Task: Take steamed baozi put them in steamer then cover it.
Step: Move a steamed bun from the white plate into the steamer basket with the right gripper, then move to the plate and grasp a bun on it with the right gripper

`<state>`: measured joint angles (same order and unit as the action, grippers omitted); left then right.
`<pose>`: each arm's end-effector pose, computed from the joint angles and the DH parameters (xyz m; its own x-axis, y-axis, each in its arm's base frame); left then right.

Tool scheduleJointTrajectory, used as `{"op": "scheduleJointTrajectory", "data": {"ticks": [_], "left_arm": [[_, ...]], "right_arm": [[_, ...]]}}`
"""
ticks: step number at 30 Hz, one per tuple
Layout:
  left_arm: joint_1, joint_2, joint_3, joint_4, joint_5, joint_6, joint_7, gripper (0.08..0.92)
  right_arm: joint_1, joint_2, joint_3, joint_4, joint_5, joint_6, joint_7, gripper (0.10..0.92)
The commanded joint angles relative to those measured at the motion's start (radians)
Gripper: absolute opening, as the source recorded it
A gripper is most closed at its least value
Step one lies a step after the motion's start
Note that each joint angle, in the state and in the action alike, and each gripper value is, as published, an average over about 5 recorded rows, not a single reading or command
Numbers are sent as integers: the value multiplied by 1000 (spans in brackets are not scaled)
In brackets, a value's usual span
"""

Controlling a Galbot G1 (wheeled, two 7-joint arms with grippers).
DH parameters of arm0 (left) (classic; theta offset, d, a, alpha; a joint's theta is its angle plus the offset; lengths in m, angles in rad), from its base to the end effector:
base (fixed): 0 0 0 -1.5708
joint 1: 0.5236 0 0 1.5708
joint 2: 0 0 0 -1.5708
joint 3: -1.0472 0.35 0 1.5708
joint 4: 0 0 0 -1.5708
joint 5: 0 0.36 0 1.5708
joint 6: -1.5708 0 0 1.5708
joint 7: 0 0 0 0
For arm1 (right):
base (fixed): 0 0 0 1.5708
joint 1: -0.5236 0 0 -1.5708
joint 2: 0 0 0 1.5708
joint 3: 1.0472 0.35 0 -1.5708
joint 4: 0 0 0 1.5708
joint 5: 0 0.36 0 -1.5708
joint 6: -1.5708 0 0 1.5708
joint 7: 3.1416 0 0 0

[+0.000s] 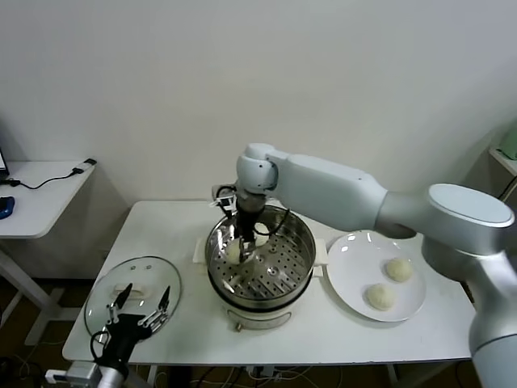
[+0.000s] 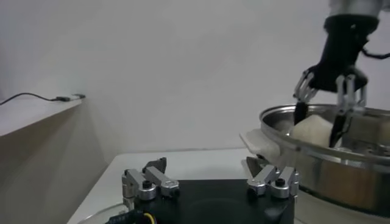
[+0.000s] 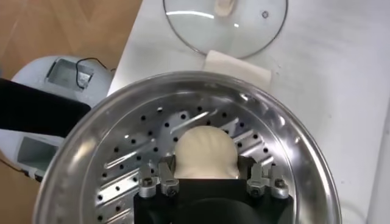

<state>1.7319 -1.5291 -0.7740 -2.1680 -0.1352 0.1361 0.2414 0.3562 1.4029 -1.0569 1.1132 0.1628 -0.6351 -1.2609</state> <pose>0.1321 0.0798 -0.2942 -0.9769 0.0550 0.2066 0.0573 0.9983 0.0049 0.5476 0.2333 -0.0957 0.0023 -0.1756 0.9845 -0.9623 -0.2681 -0.0456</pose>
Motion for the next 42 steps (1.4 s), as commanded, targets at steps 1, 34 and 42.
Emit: {"op": "scheduleJointTrajectory", "data": {"ticks": [1,34,42], "left_arm": [[-4,0,1,-2,-12,1,0,823],[11,-12,13,-31,-33,22,15,823],[38,-38,31,-39,-29,23,14,823]], "right_arm": [[-44,79,14,-83,-56,3,6,662],[77,-856,223,503,-33,198,-205,823],[-475,-1045,577,565,-310,394,-222,823]]}}
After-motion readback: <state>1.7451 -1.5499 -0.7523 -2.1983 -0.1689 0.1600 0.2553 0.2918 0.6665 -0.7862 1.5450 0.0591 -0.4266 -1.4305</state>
